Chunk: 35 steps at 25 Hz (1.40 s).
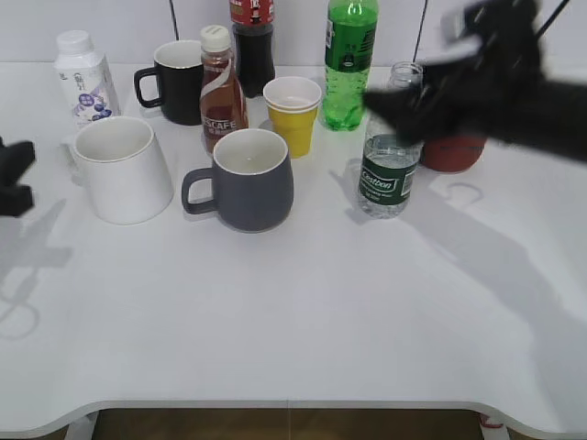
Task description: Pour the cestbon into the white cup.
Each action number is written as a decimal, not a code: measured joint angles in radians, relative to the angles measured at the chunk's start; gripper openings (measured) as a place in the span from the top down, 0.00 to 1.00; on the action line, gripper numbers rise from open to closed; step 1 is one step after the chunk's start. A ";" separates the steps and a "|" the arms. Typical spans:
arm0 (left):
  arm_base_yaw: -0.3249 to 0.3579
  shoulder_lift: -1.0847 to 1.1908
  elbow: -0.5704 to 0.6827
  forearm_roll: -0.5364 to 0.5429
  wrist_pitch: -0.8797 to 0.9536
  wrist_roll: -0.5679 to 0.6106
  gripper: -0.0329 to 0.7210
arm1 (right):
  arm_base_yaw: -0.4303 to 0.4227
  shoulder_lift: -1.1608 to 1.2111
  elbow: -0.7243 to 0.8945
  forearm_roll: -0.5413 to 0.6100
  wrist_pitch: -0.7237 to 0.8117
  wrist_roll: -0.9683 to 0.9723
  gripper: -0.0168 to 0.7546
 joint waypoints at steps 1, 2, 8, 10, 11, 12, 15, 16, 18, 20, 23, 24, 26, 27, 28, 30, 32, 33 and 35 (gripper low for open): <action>0.000 -0.060 -0.017 0.001 0.114 -0.017 0.58 | 0.000 -0.056 0.000 -0.007 0.041 0.005 0.19; 0.000 -0.122 -0.041 0.002 0.207 -0.031 0.58 | 0.000 -0.112 0.000 -0.021 0.086 0.017 0.19; -0.032 -0.492 -0.209 -0.028 0.826 -0.053 0.47 | 0.000 -0.407 0.000 -0.373 0.252 0.413 0.19; -0.051 -0.632 -0.249 -0.058 0.976 -0.054 0.40 | 0.000 -0.499 0.000 -0.554 0.273 0.614 0.19; -0.060 -0.692 -0.267 -0.070 1.053 -0.054 0.35 | 0.000 -0.536 0.003 -0.671 0.278 0.734 0.19; -0.067 -0.750 -0.273 -0.074 1.104 -0.054 0.32 | 0.000 -0.580 0.008 -0.780 0.278 0.867 0.19; -0.070 -0.909 -0.277 -0.078 1.275 -0.054 0.27 | 0.000 -0.710 0.060 -1.090 0.258 1.175 0.20; -0.070 -0.963 -0.277 -0.078 1.331 -0.054 0.27 | 0.000 -0.757 0.091 -1.122 0.258 1.218 0.21; -0.070 -1.061 -0.277 -0.077 1.439 -0.054 0.27 | 0.000 -0.856 0.151 -1.159 0.258 1.237 0.21; -0.070 -1.137 -0.277 -0.076 1.520 -0.054 0.27 | 0.000 -0.915 0.192 -1.170 0.260 1.099 0.22; -0.070 -1.214 -0.278 -0.085 1.586 -0.054 0.27 | 0.000 -0.948 0.235 -1.179 0.368 0.842 0.28; -0.070 -1.228 -0.278 -0.089 1.601 -0.054 0.27 | 0.000 -0.949 0.243 -1.180 0.470 0.806 0.31; -0.070 -1.240 -0.278 -0.092 1.632 -0.053 0.28 | 0.000 -0.949 0.257 -1.122 0.712 0.745 0.36; -0.070 -1.240 -0.278 -0.092 1.644 -0.050 0.29 | 0.000 -0.953 0.258 -1.016 0.801 0.680 0.37; -0.070 -1.241 -0.278 -0.090 1.661 -0.049 0.29 | 0.000 -0.959 0.256 -0.841 0.903 0.584 0.38; -0.070 -1.241 -0.278 -0.070 1.692 -0.047 0.30 | 0.000 -0.969 0.243 -0.407 1.046 0.216 0.38; -0.070 -1.241 -0.278 -0.046 1.722 -0.047 0.30 | 0.000 -0.973 0.240 0.039 1.187 -0.115 0.38; -0.070 -1.241 -0.278 -0.040 1.732 -0.047 0.30 | 0.000 -0.983 0.239 0.188 1.245 -0.226 0.38; -0.070 -1.241 -0.278 -0.028 1.757 -0.047 0.30 | 0.000 -1.018 0.233 0.453 1.337 -0.342 0.38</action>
